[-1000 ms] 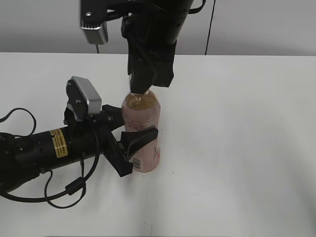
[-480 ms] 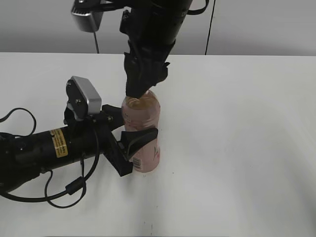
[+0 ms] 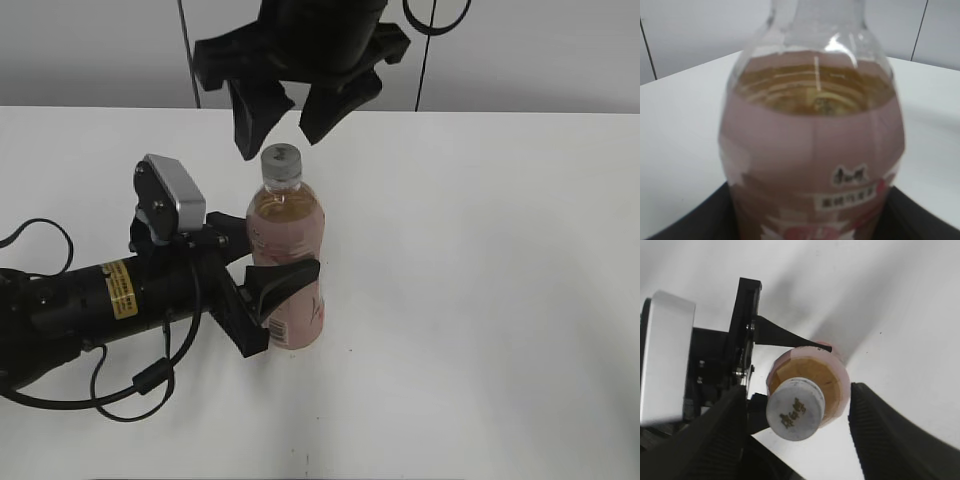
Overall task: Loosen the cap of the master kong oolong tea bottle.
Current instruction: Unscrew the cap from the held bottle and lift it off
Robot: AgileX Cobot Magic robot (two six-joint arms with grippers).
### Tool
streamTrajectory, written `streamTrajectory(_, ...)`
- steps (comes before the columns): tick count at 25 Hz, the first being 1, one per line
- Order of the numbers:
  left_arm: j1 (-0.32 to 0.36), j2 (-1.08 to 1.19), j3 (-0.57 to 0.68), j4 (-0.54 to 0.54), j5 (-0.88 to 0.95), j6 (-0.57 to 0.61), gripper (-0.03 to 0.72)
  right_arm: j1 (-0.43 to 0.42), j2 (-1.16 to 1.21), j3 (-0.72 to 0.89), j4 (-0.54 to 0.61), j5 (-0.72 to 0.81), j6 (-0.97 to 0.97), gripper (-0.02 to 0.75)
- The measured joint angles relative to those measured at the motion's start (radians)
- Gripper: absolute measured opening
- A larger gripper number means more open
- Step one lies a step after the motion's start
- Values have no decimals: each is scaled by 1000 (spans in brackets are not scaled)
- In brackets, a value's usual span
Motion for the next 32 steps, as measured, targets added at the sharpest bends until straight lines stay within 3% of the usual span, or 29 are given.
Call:
streamTrajectory(5,0,0,0,0,0,0,392,0,0,0,19,0,153,481)
streamTrajectory(19,0,0,0,0,0,0,391,9,1,30,7,0,176,445)
streamTrajectory(29,0,0,0,0,0,0,391,9,19,30,0,0,178,296)
streamTrajectory(32,0,0,0,0,0,0,391,9,19,30,-1,-1,147,287)
